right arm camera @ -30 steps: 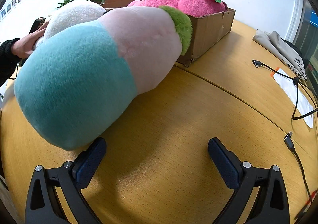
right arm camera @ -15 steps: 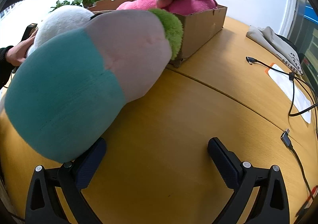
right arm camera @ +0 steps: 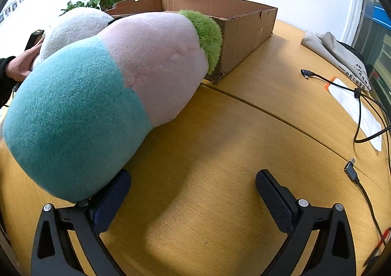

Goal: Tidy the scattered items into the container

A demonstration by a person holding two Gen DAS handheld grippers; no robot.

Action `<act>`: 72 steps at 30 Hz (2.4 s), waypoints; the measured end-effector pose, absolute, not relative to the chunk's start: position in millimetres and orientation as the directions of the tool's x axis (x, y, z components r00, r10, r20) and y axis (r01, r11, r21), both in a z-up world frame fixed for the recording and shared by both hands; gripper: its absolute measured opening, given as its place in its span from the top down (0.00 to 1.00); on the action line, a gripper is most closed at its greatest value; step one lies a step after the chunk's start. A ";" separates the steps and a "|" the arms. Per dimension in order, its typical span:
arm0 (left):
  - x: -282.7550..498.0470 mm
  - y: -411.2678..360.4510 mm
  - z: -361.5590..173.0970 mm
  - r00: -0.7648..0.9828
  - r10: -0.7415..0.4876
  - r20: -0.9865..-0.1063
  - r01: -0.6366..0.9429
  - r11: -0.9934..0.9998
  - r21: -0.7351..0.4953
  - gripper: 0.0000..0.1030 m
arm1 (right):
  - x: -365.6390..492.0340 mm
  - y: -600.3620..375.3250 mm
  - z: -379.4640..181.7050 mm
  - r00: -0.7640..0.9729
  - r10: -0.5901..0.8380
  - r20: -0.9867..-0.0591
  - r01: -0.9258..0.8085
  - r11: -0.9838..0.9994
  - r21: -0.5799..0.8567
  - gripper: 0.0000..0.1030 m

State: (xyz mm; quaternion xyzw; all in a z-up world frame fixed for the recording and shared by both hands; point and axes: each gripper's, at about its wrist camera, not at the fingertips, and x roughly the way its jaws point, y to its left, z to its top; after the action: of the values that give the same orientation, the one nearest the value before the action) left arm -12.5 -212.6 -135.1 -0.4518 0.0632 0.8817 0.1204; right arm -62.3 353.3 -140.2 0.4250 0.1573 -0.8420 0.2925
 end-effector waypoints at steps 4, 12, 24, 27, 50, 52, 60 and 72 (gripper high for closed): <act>-13.0 -212.3 -135.2 -0.563 0.155 -0.812 -0.270 -0.963 0.003 0.00 | -61.8 353.1 -140.1 -0.468 -0.360 -0.807 0.626 -0.779 -0.016 0.00; -14.0 -211.7 -135.5 -0.564 0.155 -0.811 -0.269 -0.963 0.003 0.00 | -61.7 353.1 -140.3 -0.469 -0.360 -0.806 0.626 -0.779 -0.016 0.00; -14.9 -211.2 -135.8 -0.564 0.155 -0.811 -0.269 -0.963 0.003 0.00 | -62.0 352.3 -140.4 -0.469 -0.358 -0.807 0.625 -0.780 -0.018 0.00; -14.8 -210.9 -136.0 -0.564 0.156 -0.811 -0.269 -0.963 0.003 0.00 | -62.3 352.2 -140.3 -0.470 -0.357 -0.807 0.625 -0.780 -0.018 0.00; -15.5 -207.0 -136.3 -0.566 0.154 -0.810 -0.269 -0.963 0.005 0.00 | -63.4 352.8 -140.8 -0.470 -0.357 -0.807 0.626 -0.780 -0.019 0.00; -16.2 -208.0 -136.2 -0.566 0.154 -0.810 -0.269 -0.963 0.005 0.00 | -63.2 352.7 -140.7 -0.470 -0.357 -0.807 0.626 -0.780 -0.019 0.00; -15.8 -207.4 -136.4 -0.566 0.154 -0.810 -0.269 -0.963 0.005 0.00 | -63.4 352.6 -140.8 -0.470 -0.358 -0.807 0.626 -0.780 -0.018 0.00; -15.9 -208.9 -136.8 -0.566 0.153 -0.810 -0.267 -0.964 0.004 0.00 | -63.6 352.9 -140.9 -0.470 -0.359 -0.807 0.626 -0.780 -0.018 0.00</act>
State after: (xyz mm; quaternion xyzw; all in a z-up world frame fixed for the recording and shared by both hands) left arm -15.9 -208.9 -136.8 -0.4506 0.0630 0.8825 0.1189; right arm -63.6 352.9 -140.9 0.4240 0.1576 -0.8426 0.2921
